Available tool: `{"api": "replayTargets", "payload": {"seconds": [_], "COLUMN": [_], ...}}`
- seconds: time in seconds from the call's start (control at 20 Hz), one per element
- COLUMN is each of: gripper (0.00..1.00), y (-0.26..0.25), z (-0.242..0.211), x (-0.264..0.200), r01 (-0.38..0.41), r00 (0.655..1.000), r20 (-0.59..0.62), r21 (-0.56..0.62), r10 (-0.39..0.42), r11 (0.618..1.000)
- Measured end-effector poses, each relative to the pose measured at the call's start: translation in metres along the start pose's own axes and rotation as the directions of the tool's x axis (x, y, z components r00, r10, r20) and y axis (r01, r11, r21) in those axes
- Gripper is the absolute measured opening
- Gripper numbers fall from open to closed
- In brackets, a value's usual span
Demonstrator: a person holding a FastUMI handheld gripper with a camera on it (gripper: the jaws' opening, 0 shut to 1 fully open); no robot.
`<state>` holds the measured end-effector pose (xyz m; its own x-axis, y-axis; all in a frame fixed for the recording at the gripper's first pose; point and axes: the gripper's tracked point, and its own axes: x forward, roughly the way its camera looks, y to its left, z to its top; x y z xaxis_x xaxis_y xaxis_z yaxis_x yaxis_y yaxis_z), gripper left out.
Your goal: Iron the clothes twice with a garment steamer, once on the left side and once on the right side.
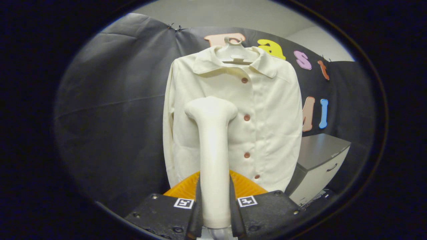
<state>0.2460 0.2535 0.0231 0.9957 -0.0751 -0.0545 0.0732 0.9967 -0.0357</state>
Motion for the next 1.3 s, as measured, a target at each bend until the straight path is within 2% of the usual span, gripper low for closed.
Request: {"api": "replayTargets", "payload": {"seconds": [0.6,1.3], "gripper": [0.34,0.34], "y": [0.016,0.012], "z": [-0.058,-0.135], "x": [0.021,0.035], "r01": [0.063,0.067], "r00": [0.99,0.959], "r20": [-0.129,-0.274], "r21": [-0.005,-0.016], "r10": [-0.063,-0.068], "r11": [0.998,0.998]}}
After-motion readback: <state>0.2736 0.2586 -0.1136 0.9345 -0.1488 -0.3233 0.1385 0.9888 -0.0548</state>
